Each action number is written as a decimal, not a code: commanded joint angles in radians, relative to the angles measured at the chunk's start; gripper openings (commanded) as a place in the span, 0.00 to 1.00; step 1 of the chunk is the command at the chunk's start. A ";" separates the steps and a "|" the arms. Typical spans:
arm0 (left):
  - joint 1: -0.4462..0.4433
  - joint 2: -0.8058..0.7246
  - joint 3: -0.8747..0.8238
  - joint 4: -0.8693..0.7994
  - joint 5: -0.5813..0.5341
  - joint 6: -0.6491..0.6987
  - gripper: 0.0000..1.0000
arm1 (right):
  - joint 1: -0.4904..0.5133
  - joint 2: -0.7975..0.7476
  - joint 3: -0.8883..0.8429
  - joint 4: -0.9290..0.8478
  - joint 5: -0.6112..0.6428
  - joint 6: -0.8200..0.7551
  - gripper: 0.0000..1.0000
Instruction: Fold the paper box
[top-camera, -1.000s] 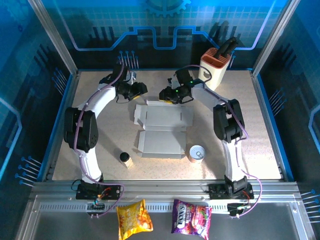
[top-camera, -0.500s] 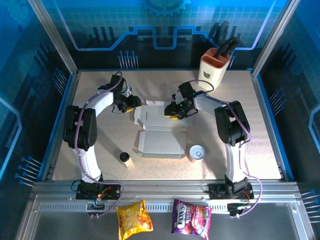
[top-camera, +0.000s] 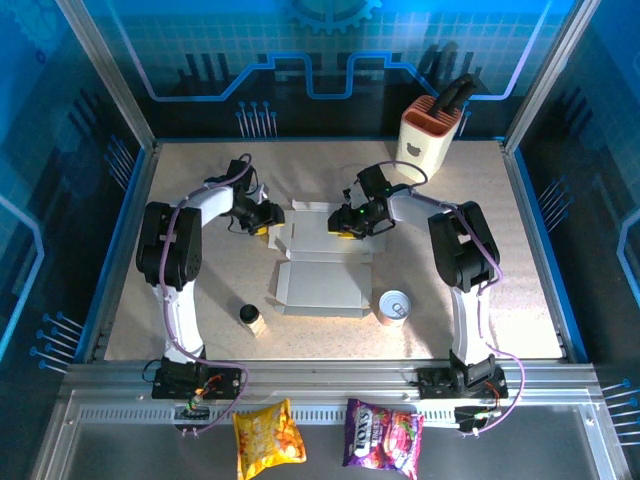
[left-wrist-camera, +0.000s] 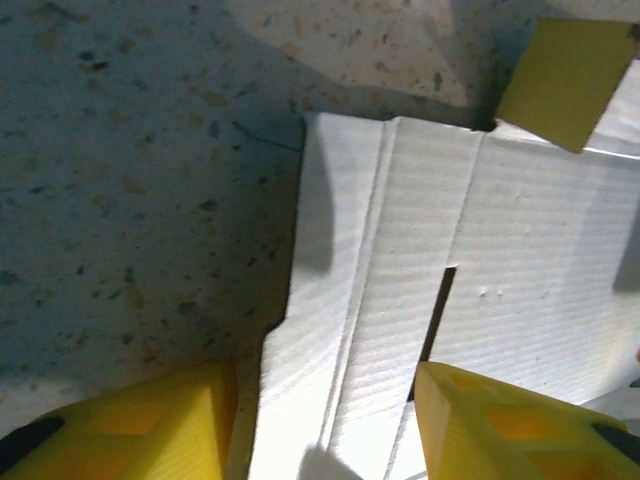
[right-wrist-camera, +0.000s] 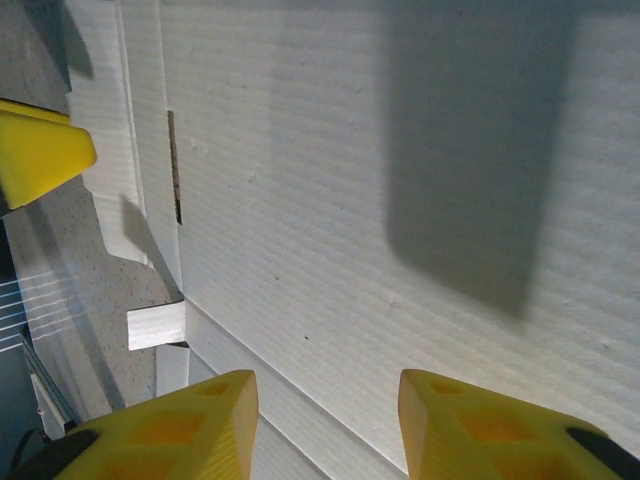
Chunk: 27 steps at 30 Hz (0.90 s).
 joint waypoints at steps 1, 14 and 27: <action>0.005 0.027 -0.009 0.023 0.068 0.024 0.50 | -0.005 0.018 -0.014 0.007 -0.018 -0.006 0.43; 0.005 0.019 -0.053 0.095 0.142 0.011 0.34 | -0.003 0.019 -0.016 0.015 -0.022 0.000 0.44; 0.005 0.016 -0.078 0.147 0.247 0.024 0.42 | 0.005 0.038 -0.012 -0.004 0.004 -0.016 0.44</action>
